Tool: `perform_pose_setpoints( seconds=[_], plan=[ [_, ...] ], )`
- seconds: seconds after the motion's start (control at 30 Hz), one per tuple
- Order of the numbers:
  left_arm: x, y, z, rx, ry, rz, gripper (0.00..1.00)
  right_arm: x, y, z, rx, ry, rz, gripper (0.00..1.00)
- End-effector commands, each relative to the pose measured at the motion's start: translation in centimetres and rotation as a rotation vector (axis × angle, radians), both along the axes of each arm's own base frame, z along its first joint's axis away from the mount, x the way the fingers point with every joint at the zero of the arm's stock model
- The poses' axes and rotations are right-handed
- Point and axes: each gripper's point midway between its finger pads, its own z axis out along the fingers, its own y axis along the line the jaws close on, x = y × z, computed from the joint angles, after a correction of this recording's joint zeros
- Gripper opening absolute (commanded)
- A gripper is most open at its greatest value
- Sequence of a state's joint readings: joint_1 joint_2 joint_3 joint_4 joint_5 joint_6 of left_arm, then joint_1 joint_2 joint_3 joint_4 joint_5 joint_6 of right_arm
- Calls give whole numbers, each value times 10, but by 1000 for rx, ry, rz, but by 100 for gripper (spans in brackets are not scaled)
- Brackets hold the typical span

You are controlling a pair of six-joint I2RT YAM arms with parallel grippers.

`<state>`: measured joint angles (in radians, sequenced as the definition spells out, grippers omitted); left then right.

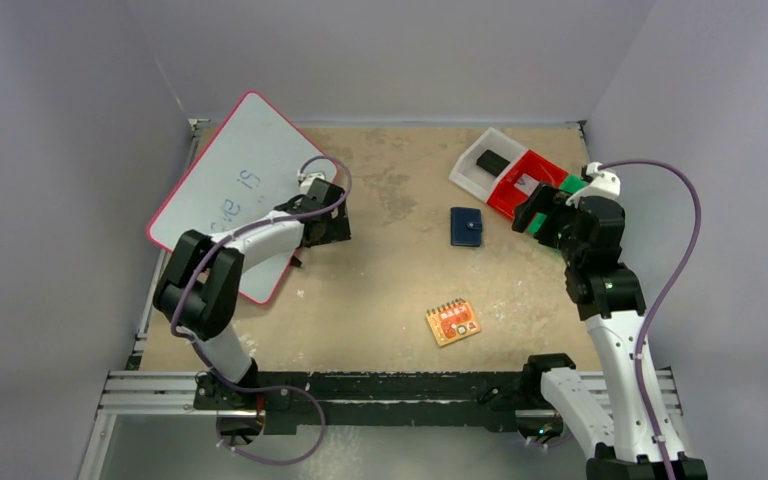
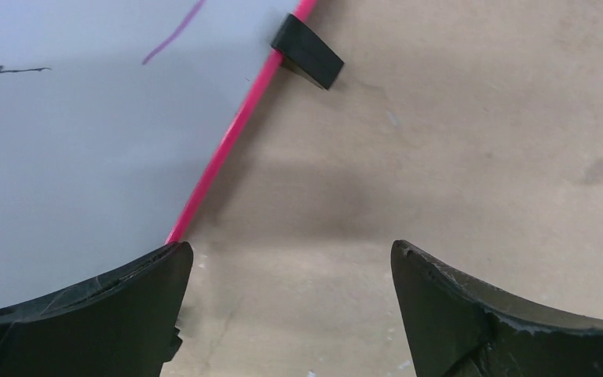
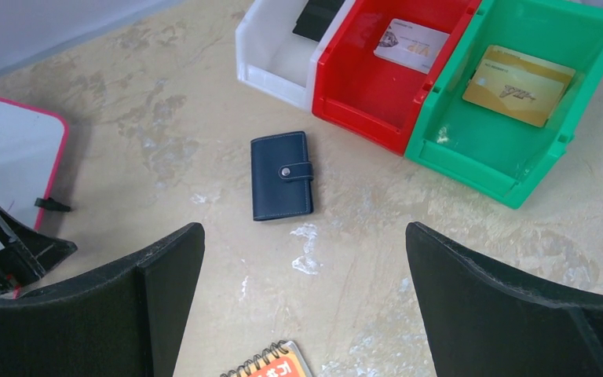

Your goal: Take the credit cards out of the card holder

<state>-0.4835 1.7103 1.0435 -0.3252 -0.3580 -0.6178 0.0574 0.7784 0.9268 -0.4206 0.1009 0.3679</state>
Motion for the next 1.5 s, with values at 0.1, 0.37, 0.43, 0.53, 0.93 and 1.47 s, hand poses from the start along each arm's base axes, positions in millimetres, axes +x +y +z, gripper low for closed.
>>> perform_pose_setpoints(
  seconds=[0.1,0.37,0.43,0.53,0.93,1.47],
  plan=[
    [26,53,25,104,-47,77,100,2,2,4,20,-23,3,100],
    [42,75,21,115,-11,86,100,2,3,1,22,-15,7,100],
    [44,70,19,89,-8,73,100,2,3,-1,24,-11,8,100],
    [44,55,19,15,-20,26,100,2,4,-2,27,-6,11,100],
    [24,57,-5,8,68,47,97,8,5,-4,36,-11,10,100],
    [63,109,6,31,57,157,100,-1,45,-93,243,265,113,99]
  ],
)
